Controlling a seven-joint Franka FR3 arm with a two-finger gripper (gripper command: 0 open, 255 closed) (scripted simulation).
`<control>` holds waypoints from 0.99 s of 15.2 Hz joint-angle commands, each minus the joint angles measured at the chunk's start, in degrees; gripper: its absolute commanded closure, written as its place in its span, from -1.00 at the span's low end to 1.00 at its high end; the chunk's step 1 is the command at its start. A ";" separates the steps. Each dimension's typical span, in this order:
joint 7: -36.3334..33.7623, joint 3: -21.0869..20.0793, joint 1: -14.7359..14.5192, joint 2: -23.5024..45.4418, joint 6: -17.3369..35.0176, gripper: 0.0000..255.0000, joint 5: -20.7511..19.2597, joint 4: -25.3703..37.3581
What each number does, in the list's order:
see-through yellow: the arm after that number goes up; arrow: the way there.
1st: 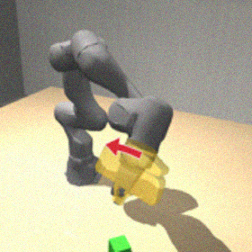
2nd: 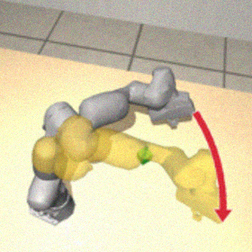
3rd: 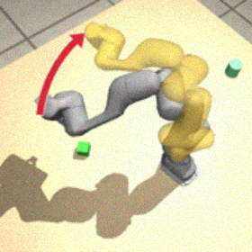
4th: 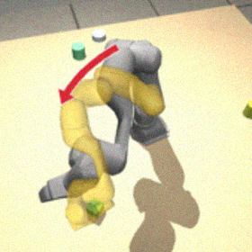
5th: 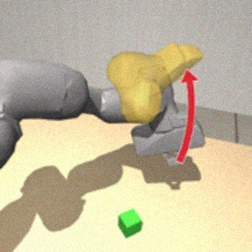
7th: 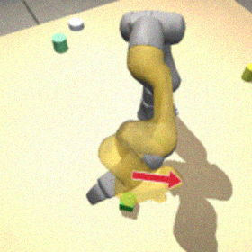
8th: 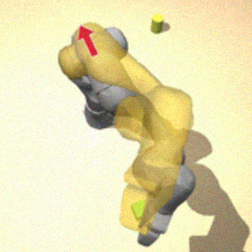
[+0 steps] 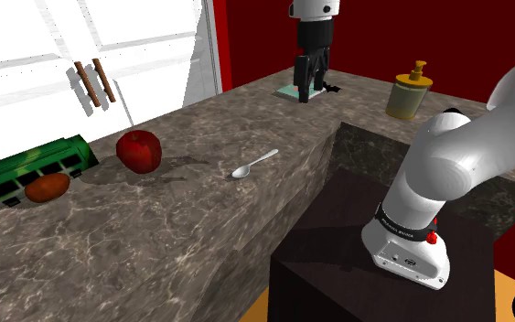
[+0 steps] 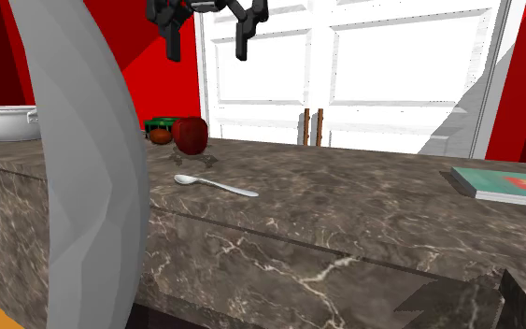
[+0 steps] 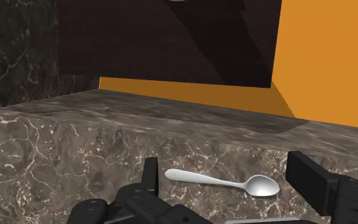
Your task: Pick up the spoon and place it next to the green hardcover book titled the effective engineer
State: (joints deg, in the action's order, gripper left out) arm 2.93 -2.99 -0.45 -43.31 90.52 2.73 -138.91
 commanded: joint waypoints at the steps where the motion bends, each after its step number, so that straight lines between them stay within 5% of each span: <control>1: 0.00 0.00 0.00 0.00 0.00 -1.00 0.00 0.00; 15: -20.19 -15.84 -0.42 14.69 33.57 -1.00 4.37 -8.95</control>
State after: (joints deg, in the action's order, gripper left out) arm -15.46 -17.53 -1.00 -30.20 121.41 7.15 -147.67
